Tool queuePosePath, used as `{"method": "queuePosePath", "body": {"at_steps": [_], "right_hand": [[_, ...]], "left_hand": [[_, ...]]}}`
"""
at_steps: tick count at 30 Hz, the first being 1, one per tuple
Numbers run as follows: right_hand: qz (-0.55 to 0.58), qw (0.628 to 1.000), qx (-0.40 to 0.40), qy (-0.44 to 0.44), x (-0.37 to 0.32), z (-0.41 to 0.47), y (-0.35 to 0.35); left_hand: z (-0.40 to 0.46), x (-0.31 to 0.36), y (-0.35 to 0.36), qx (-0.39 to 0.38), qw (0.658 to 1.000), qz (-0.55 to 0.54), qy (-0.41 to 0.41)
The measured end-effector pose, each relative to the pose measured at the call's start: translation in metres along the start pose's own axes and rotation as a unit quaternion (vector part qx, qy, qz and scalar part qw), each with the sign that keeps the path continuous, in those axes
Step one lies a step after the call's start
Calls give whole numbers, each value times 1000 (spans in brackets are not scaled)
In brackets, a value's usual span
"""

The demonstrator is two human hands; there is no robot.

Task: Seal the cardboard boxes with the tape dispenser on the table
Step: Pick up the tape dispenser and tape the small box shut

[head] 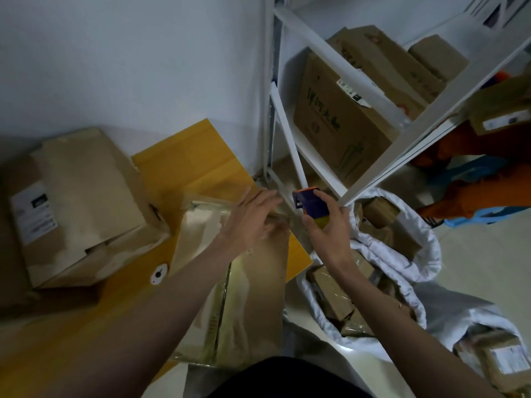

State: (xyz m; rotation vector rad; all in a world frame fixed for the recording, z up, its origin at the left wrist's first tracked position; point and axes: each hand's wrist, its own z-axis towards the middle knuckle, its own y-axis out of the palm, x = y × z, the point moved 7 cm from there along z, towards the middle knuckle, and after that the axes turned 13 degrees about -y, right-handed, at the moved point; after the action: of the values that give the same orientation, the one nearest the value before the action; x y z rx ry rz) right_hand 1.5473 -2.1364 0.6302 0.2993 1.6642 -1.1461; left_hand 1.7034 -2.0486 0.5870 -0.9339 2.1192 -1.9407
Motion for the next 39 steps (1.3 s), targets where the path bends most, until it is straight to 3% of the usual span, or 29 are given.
{"method": "queuePosePath", "body": {"at_steps": [4,13,19,23,26,32,39], "right_hand": [[-17,999,-18,-21,0,0,13],[-128,985,-58,-102,-13,3,48],[-177,977,-80,-92,2,-1,69],[-171,979,-84,-70,11,0,71],[-173,978,-89,-71,9,1,71],[-171,977,-98,-79,10,1,71],[-165,978,-91,-83,11,0,71]], "left_hand": [[-27,-32,-11,80,993,-85,7],[-2,-47,-5,-21,989,-94,-114],[-7,-60,-18,-6,987,-59,-148],[-26,-121,-40,65,979,-83,-175],[-35,-155,-42,54,972,-86,-210],[-39,-167,-29,34,919,-285,-269],[-63,-163,-11,7,855,-407,-320]]}}
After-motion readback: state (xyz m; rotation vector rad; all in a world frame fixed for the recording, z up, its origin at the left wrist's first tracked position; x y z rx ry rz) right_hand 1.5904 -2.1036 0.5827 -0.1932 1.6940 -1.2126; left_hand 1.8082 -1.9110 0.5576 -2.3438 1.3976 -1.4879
